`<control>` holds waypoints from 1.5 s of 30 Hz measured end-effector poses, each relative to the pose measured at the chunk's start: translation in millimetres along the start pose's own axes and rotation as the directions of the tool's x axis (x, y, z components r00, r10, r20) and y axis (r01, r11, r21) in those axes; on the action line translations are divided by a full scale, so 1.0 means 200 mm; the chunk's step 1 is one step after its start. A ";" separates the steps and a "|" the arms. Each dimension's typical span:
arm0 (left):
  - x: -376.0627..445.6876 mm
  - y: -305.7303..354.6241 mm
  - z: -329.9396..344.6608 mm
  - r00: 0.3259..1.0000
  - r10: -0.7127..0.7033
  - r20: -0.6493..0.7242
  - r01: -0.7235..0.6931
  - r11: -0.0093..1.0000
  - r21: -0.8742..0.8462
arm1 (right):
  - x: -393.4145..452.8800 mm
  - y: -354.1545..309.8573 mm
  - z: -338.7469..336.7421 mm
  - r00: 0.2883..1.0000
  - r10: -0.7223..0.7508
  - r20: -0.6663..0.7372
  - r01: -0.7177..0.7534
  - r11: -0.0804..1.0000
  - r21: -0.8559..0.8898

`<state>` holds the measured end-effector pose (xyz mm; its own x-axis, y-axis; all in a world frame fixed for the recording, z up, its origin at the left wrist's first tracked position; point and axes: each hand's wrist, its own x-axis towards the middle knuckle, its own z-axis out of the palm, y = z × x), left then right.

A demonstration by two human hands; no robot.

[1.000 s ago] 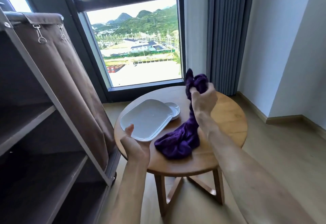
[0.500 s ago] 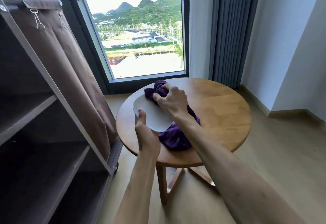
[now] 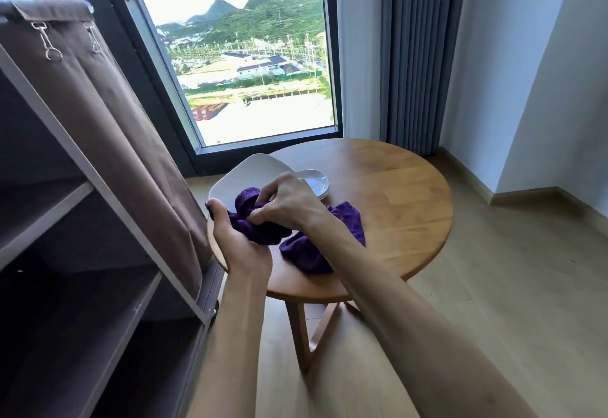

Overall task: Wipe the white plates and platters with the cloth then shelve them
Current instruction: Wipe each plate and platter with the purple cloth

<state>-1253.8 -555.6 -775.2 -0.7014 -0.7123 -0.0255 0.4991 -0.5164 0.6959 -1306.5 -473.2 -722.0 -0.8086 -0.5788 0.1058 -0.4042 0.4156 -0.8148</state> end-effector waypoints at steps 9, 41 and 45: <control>-0.08 0.04 -0.09 0.993 0.026 0.118 -0.047 0.982 0.182 | 0.03 0.24 0.04 0.821 0.086 -0.565 -0.216 0.962 -0.169; 0.01 0.11 0.00 0.976 -0.214 0.032 0.211 0.975 0.076 | 0.00 0.19 0.07 0.964 0.039 -0.264 -0.039 0.999 0.005; -0.05 0.10 -0.04 0.988 -0.148 0.034 0.140 0.975 0.170 | 0.07 0.28 0.05 0.895 0.161 -0.416 -0.190 0.981 -0.029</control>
<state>-1233.8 -562.9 -766.8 -0.7843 -0.6116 -0.1038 0.3022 -0.5228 0.7971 -1336.9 -464.6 -771.2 -0.9667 -0.1591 0.2006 -0.2552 0.5379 -0.8035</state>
